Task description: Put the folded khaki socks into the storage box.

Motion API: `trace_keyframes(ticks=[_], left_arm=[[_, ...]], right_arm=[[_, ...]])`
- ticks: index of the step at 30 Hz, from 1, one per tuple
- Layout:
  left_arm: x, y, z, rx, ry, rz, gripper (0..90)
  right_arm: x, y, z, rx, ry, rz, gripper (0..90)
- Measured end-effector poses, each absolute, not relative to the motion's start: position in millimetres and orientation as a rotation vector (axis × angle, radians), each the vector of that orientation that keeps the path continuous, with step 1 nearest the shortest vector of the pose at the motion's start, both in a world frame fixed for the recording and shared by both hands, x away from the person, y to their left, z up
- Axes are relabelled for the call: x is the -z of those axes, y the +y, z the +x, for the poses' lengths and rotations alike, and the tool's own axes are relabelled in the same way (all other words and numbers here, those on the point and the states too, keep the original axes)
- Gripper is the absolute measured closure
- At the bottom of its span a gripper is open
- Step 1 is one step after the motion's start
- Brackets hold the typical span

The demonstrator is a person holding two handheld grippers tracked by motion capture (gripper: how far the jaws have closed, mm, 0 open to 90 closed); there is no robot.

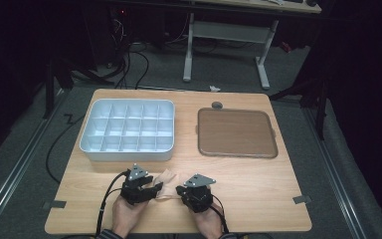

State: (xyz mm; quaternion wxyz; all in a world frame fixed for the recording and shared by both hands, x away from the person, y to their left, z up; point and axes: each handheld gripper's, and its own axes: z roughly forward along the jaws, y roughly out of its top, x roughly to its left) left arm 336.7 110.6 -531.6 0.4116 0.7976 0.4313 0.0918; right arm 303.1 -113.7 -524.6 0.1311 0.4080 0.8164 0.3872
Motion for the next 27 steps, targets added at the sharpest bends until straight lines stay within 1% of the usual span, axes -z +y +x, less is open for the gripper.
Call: trace_keyframes(ticks=[3,7,14,18,27], left_arm=[[531.4,110.2,337.1,-0.249,1.085,2.016,53.9],[531.3,110.5,337.6,-0.249,1.092,2.013,54.2],[531.2,109.2,338.6,-0.269,1.104,2.016,58.7],[530.2,107.6,339.1,-0.317,1.083,2.057,67.3],[531.0,104.4,338.8,-0.292,1.065,2.055,76.8]], right_arm=[[526.3,-113.1,304.0,-1.112,2.37,1.174,87.9],[529.8,-110.6,304.6,-1.085,2.381,1.134,87.8],[532.1,-110.2,303.3,-1.079,2.371,1.102,88.1],[532.6,-110.4,303.2,-1.086,2.37,1.102,88.2],[532.7,-110.9,303.8,-1.089,2.374,1.104,88.2]])
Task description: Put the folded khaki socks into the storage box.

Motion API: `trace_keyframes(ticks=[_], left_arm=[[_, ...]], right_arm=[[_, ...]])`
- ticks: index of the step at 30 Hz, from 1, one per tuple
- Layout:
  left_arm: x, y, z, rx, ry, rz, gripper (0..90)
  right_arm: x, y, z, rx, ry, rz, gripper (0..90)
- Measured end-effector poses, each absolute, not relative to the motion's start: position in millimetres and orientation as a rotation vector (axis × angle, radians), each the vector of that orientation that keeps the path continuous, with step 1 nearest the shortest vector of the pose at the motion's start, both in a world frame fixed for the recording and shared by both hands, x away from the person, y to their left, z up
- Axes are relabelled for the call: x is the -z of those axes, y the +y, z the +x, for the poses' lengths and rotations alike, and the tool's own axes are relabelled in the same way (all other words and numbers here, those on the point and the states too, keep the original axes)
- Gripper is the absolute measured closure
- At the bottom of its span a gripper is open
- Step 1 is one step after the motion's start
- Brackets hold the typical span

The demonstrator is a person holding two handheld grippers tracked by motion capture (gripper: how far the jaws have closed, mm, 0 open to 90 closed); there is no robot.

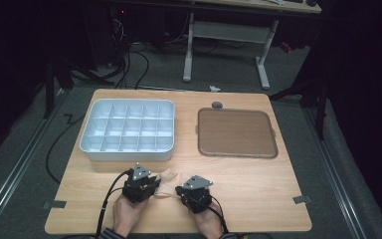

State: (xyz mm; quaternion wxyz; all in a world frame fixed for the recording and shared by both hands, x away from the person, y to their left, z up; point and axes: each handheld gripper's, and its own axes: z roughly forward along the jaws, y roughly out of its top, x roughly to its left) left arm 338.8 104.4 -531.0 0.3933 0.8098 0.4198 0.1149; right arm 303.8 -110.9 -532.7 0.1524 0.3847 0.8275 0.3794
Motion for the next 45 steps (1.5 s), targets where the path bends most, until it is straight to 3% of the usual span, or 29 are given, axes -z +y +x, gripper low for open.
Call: trace_keyframes(ticks=[13,45], left_arm=[[532,106,340,-0.236,1.041,2.045,85.3],[512,115,341,-0.13,0.981,1.966,86.3]], right_arm=[[533,-111,304,-1.082,2.374,1.098,88.1],[532,-111,304,-1.088,2.378,1.109,87.9]])
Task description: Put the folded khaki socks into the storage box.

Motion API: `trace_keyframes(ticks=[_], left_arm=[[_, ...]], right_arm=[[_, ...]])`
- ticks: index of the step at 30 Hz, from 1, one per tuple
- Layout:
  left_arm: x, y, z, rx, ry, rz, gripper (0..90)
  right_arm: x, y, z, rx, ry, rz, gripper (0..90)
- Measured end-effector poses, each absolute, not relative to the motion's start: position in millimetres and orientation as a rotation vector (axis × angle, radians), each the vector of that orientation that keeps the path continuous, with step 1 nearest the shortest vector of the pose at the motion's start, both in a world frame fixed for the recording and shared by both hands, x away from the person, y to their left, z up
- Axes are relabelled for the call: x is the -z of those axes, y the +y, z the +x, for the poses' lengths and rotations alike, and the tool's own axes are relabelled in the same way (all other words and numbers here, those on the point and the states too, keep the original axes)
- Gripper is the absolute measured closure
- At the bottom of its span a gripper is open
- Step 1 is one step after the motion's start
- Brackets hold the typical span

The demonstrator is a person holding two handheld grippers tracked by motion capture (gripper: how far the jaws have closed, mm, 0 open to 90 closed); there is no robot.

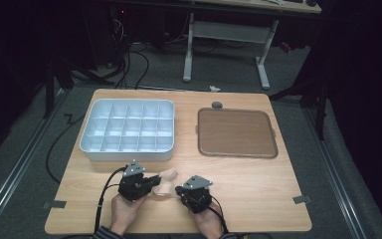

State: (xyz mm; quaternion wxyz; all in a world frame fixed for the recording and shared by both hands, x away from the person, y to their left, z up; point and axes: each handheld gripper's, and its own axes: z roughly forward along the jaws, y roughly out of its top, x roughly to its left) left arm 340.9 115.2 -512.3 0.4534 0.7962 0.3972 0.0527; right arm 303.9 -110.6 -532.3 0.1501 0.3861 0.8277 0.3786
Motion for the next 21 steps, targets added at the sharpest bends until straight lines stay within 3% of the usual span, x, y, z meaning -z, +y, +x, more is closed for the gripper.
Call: trace_keyframes(ticks=[21], left_arm=[[495,114,336,-0.1,0.897,1.908,86.2]], right_arm=[[528,-99,311,-1.041,2.434,1.08,86.4]])
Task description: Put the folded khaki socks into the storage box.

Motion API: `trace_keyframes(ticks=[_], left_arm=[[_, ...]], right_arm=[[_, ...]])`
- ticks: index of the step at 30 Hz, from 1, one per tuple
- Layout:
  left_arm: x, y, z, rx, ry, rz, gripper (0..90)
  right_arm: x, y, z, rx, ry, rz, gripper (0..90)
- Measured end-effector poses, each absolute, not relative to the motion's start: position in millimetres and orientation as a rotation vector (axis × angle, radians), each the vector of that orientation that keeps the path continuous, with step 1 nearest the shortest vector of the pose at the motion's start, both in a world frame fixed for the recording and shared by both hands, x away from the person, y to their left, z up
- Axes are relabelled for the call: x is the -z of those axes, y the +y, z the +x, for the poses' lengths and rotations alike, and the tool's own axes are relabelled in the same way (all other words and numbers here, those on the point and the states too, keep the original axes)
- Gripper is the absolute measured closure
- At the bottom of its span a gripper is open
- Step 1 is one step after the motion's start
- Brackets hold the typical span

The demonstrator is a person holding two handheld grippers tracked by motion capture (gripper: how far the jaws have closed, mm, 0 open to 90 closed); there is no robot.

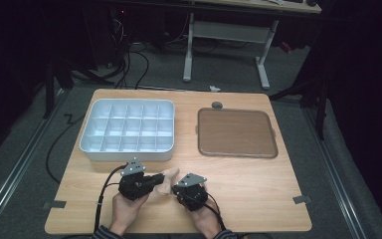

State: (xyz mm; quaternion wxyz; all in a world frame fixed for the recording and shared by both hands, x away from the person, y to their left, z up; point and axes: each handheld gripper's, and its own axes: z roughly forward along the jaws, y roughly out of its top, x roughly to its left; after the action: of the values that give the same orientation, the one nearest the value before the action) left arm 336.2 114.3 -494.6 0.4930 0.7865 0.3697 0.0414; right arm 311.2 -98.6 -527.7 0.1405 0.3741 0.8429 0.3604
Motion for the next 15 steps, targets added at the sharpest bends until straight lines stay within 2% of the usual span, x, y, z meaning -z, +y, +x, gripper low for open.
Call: trace_keyframes(ticks=[15], left_arm=[[493,115,339,-0.086,0.884,1.867,86.6]], right_arm=[[527,-75,323,-1.045,2.486,1.024,85.4]])
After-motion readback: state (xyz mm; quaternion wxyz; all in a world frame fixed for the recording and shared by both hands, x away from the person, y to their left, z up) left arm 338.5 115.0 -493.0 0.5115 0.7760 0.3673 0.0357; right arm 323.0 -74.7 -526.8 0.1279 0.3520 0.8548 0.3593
